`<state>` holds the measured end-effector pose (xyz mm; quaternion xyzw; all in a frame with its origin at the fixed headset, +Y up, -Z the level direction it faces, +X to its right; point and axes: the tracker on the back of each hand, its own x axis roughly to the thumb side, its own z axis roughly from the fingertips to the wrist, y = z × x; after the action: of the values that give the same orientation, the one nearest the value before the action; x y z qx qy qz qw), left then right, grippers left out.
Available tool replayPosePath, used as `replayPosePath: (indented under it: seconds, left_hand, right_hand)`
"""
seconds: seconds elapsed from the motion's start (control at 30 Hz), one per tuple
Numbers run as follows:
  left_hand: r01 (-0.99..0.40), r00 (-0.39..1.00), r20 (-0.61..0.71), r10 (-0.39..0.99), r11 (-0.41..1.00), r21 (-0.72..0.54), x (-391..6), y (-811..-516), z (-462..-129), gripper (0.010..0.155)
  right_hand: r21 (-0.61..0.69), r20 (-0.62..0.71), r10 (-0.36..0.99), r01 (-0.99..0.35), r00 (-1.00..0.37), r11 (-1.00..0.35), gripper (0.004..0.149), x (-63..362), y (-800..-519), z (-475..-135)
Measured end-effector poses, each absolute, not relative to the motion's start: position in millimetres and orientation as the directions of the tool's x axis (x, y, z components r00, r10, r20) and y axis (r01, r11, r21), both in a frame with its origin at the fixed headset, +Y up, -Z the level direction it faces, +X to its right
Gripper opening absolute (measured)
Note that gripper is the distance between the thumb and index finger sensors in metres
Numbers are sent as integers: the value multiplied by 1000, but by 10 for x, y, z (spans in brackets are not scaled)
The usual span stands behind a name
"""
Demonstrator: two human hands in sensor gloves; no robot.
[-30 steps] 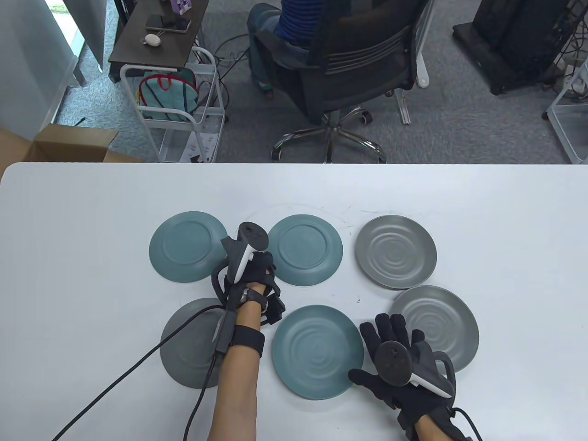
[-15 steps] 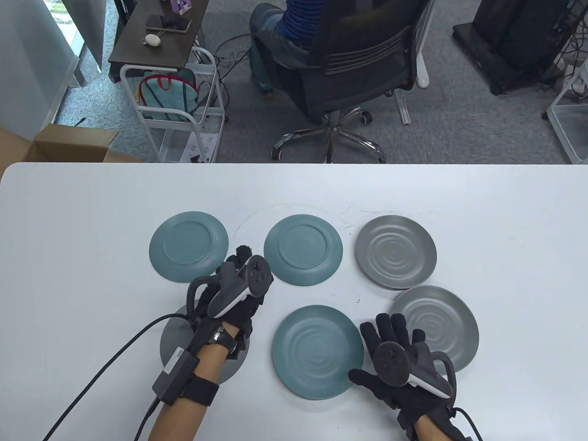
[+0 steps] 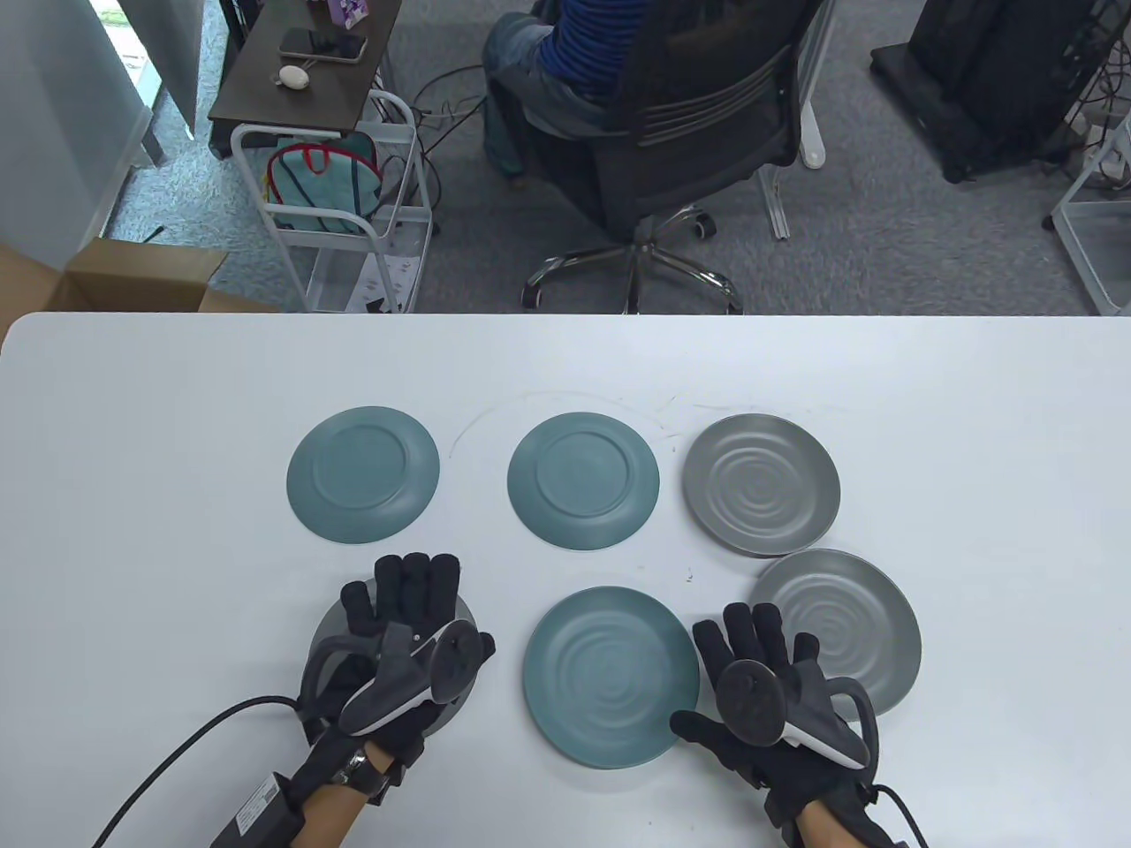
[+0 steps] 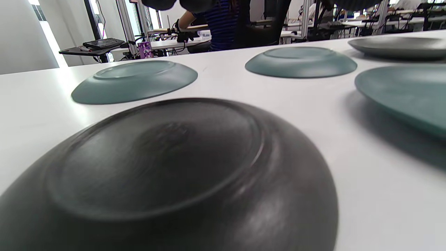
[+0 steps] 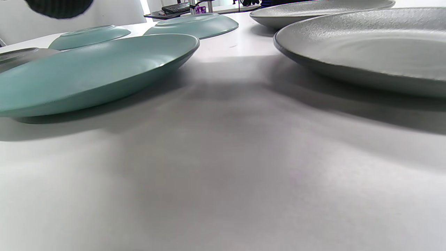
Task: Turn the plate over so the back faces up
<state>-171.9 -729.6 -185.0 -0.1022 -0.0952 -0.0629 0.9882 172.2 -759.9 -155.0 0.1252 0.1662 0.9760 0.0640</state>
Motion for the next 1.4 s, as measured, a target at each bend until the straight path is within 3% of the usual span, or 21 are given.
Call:
replayPosePath:
  seconds: [0.33,1.4]
  left_hand:
    - [152,971,213,-105,964,-219,-1848,-7503,-1699,91]
    - [174,971,197,-132,961,-215,-1984,-7529,-1741,91]
  right_hand:
    - [342,216,151,-70,-965,-937,93,1716,-7603,-1543]
    - [341,224,99,-17,-970,-940,93,1627,-7557,-1578]
